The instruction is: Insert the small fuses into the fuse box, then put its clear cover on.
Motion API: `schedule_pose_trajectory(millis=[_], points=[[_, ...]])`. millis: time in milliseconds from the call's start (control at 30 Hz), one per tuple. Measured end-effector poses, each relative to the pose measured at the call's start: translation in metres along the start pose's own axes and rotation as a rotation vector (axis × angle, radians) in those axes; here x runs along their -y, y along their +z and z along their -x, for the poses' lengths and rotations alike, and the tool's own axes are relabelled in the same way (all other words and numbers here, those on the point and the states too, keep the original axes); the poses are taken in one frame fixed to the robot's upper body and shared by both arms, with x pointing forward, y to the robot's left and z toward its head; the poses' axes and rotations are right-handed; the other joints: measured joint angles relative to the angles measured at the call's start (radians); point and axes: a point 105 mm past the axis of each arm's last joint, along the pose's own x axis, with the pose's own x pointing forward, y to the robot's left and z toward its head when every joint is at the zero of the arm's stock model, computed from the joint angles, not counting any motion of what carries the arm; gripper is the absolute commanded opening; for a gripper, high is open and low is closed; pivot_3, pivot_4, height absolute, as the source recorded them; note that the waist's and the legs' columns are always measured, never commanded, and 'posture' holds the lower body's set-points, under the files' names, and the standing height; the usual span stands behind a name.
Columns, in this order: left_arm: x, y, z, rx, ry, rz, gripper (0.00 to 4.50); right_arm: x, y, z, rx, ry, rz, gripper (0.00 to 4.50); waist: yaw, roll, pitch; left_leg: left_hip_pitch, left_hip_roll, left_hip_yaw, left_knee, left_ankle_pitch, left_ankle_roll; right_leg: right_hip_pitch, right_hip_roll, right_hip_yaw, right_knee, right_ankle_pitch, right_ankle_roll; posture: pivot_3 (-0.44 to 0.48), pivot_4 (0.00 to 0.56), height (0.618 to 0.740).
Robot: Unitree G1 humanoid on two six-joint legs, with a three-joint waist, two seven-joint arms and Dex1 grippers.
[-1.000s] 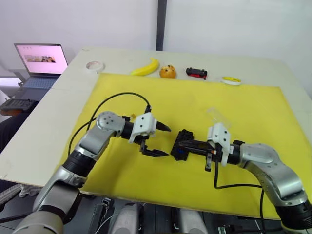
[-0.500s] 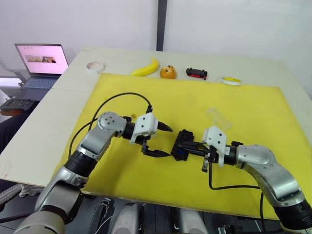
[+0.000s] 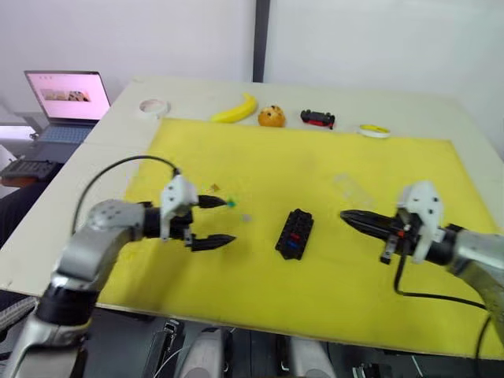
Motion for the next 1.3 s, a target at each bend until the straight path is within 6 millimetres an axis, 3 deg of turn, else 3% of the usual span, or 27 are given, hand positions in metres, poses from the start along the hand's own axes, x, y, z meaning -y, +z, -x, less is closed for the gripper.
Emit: schedule_pose_trajectory(millis=[200,333,433,567,733,833,967,1167,1300], points=[[-0.017,-0.032,0.078,-0.047,0.312,0.264,4.5,0.046,-0.042,0.059,-0.155,-0.229,-0.033,4.44,-0.004,0.001,0.0,0.001,0.0,0.0,-0.001,0.0,0.0,0.0,0.0,0.0,0.0,0.0,0.0,0.0,0.15,0.74],[-0.022,-0.043,0.114,-0.065,0.458,0.348,4.5,0.062,-0.053,0.083,-0.205,-0.308,-0.009,4.48,-0.003,0.001,-0.001,0.002,0.0,0.001,-0.001,0.0,0.0,0.001,-0.001,0.0,0.0,0.0,-0.001,0.0,0.15,0.74],[-0.026,-0.044,0.128,-0.058,0.516,0.382,4.5,0.067,-0.055,0.089,-0.211,-0.336,-0.004,4.48,-0.002,0.001,-0.001,0.002,0.001,0.001,-0.001,0.0,0.0,0.001,-0.001,0.0,-0.001,-0.001,-0.001,0.0,0.15,0.74],[-0.031,-0.028,0.117,0.007,0.484,0.431,4.5,0.056,-0.034,0.068,-0.152,-0.276,0.037,4.48,-0.001,0.002,-0.001,0.001,0.001,0.0,-0.001,0.0,-0.001,0.001,-0.002,0.0,0.0,0.0,-0.001,0.0,0.15,0.74],[-0.028,-0.007,0.07,0.056,0.307,0.549,4.5,0.012,0.004,0.02,-0.03,-0.049,0.081,4.48,-0.001,0.001,-0.001,0.0,0.0,0.0,-0.001,0.0,-0.001,0.0,-0.001,0.0,0.0,0.0,0.0,0.0,0.15,0.74],[-0.03,-0.001,0.055,0.059,0.25,0.66,4.5,-0.012,0.021,-0.001,0.027,0.062,0.089,4.48,-0.003,0.001,-0.001,0.0,0.0,0.0,-0.001,0.0,-0.002,-0.001,-0.001,0.0,0.0,0.0,0.0,0.0,0.15,0.74],[-0.035,-0.005,0.034,0.038,0.185,0.869,4.5,-0.053,0.042,-0.031,0.107,0.239,0.091,4.48,-0.003,0.001,-0.001,0.001,0.0,0.0,0.0,0.001,-0.003,-0.002,0.0,0.0,0.003,0.0,0.0,0.0,0.15,0.74],[-0.038,-0.022,0.016,0.017,0.18,1.049,4.5,-0.085,0.046,-0.062,0.15,0.355,0.064,4.48,-0.003,-0.001,-0.001,0.0,-0.002,0.0,0.0,0.003,-0.006,-0.004,0.0,0.001,0.007,0.0,0.0,0.0,0.15,0.74],[-0.052,-0.026,0.014,0.06,0.207,1.151,4.5,-0.093,0.05,-0.077,0.164,0.374,0.073,4.48,-0.003,-0.002,-0.001,0.0,-0.002,0.0,0.0,0.006,-0.012,-0.005,0.0,0.001,0.008,0.0,0.0,0.0,0.15,0.74]])
